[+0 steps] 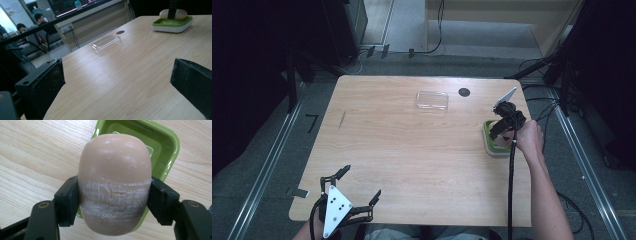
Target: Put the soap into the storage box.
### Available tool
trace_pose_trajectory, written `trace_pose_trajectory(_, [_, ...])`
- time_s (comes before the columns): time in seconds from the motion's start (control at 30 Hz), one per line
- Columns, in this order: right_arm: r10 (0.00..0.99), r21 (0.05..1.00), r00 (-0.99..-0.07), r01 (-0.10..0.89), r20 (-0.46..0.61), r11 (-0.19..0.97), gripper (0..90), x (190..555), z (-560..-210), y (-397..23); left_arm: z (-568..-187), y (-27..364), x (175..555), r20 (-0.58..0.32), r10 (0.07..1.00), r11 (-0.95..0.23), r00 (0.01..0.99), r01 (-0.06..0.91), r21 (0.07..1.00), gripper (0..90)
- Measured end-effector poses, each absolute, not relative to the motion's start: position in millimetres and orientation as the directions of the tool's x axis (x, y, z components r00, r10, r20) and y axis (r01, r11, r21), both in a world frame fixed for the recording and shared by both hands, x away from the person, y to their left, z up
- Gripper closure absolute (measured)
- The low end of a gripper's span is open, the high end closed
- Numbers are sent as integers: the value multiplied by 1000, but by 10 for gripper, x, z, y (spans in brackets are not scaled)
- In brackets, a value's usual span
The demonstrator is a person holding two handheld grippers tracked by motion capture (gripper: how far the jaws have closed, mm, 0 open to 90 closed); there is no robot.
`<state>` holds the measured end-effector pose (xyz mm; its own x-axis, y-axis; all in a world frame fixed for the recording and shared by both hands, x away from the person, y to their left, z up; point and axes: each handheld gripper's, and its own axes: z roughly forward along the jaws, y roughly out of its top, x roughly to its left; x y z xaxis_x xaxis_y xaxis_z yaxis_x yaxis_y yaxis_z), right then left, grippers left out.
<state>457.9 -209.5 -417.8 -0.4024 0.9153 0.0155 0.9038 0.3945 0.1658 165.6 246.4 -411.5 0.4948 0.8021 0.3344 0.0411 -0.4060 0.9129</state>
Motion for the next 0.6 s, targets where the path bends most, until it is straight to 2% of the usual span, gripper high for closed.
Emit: trace_pose_trajectory(0.6, [945,187,-324,932,47,310,334,4638,-4281,-2191,-4115,2463,1656,335,802,-406,495,41,913,0])
